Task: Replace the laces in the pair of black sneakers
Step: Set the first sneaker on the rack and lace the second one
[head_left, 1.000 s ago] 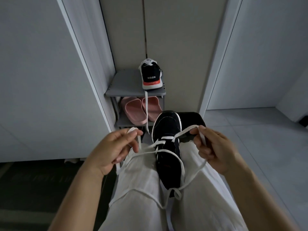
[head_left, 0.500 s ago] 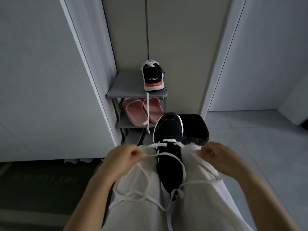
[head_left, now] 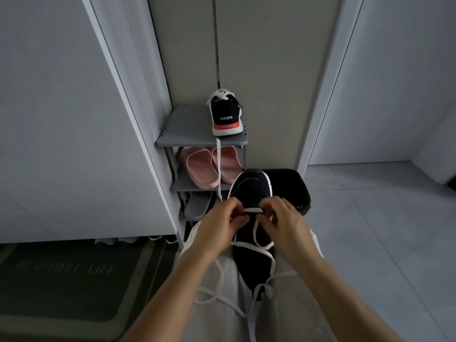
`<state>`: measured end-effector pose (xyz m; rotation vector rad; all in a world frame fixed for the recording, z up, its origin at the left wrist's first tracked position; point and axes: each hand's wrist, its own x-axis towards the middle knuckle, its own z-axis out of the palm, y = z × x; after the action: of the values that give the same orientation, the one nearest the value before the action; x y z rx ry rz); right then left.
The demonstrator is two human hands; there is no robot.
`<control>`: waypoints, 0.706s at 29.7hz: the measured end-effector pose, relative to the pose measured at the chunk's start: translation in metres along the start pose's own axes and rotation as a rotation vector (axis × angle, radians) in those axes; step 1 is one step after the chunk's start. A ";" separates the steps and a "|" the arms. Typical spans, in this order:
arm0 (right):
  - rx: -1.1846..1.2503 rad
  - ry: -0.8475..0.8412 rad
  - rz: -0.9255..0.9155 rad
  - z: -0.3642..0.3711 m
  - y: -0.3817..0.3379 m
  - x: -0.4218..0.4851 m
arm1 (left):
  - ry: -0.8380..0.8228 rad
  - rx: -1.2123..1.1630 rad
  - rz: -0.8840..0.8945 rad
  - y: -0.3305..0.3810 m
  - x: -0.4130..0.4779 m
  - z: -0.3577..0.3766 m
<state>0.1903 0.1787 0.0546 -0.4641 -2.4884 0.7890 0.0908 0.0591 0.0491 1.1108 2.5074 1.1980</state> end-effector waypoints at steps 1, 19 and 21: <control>-0.047 0.007 -0.075 0.004 0.004 0.005 | 0.009 0.005 -0.019 0.001 -0.001 0.001; 0.222 -0.034 0.273 -0.001 0.018 0.010 | 0.008 0.043 -0.121 -0.003 -0.009 0.011; -0.001 -0.193 0.312 -0.003 0.013 0.001 | 0.003 0.035 -0.079 -0.003 -0.016 0.010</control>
<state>0.1933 0.1908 0.0491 -0.8258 -2.6282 0.9934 0.1045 0.0529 0.0377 1.0085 2.5582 1.1403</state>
